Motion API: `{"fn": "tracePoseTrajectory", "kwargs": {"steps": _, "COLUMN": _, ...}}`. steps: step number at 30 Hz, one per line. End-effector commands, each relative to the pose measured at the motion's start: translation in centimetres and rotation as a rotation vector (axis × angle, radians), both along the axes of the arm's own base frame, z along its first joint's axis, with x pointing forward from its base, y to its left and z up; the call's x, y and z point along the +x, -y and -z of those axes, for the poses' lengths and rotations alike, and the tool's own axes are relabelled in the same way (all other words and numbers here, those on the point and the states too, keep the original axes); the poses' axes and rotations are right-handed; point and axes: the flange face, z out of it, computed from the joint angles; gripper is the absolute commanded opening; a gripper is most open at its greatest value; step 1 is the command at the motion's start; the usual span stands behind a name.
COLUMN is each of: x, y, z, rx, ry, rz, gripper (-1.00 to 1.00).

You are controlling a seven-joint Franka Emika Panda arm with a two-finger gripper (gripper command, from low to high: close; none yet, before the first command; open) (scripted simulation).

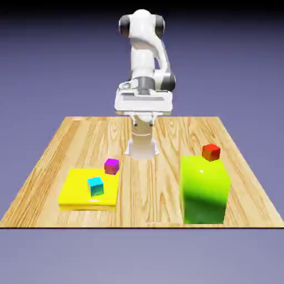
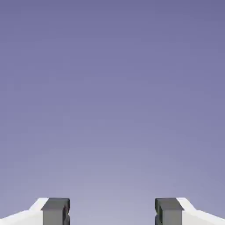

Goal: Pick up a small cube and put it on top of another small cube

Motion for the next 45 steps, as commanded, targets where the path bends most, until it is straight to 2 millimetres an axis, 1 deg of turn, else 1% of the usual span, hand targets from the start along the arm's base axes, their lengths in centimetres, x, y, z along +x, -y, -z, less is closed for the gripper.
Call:
{"fn": "tracePoseTrajectory", "kwargs": {"steps": 1, "x": -0.2, "y": -1.3, "z": -0.6, "rx": 0.009, "ry": 0.01, "rz": -0.001, "gripper": 0.0}}
{"fn": "tracePoseTrajectory", "kwargs": {"steps": 7, "x": -2.4, "y": -8.8, "z": -3.5, "rx": 0.055, "ry": 0.06, "rz": -0.006, "gripper": 0.0}}
{"fn": "tracePoseTrajectory", "kwargs": {"steps": 12, "x": -5.2, "y": -15.1, "z": -4.8, "rx": 0.084, "ry": 0.093, "rz": -0.008, "gripper": 0.0}}
{"fn": "tracePoseTrajectory", "kwargs": {"steps": 17, "x": -8.5, "y": -21.0, "z": -4.8, "rx": 0.104, "ry": 0.12, "rz": -0.005, "gripper": 0.0}}
{"fn": "tracePoseTrajectory", "kwargs": {"steps": 22, "x": -12.2, "y": -26.4, "z": -3.4, "rx": 0.114, "ry": 0.142, "rz": 0.005, "gripper": 0.0}}
{"fn": "tracePoseTrajectory", "kwargs": {"steps": 25, "x": -14.5, "y": -29.4, "z": -1.8, "rx": 0.115, "ry": 0.154, "rz": 0.015, "gripper": 0.0}}
{"fn": "tracePoseTrajectory", "kwargs": {"steps": 28, "x": -16.7, "y": -32.0, "z": 0.2, "rx": 0.113, "ry": 0.166, "rz": 0.028, "gripper": 0.0}}
{"fn": "tracePoseTrajectory", "kwargs": {"steps": 31, "x": -18.8, "y": -34.3, "z": 2.6, "rx": 0.108, "ry": 0.178, "rz": 0.045, "gripper": 0.0}}
{"fn": "tracePoseTrajectory", "kwargs": {"steps": 34, "x": -20.7, "y": -36.1, "z": 5.5, "rx": 0.1, "ry": 0.191, "rz": 0.066, "gripper": 0.0}}
{"fn": "tracePoseTrajectory", "kwargs": {"steps": 37, "x": -22.5, "y": -37.6, "z": 8.8, "rx": 0.089, "ry": 0.206, "rz": 0.091, "gripper": 0.0}}
{"fn": "tracePoseTrajectory", "kwargs": {"steps": 40, "x": -24.0, "y": -38.5, "z": 12.5, "rx": 0.075, "ry": 0.222, "rz": 0.121, "gripper": 0.0}}
{"fn": "tracePoseTrajectory", "kwargs": {"steps": 45, "x": -25.8, "y": -39.0, "z": 19.1, "rx": 0.048, "ry": 0.256, "rz": 0.18, "gripper": 0.0}}
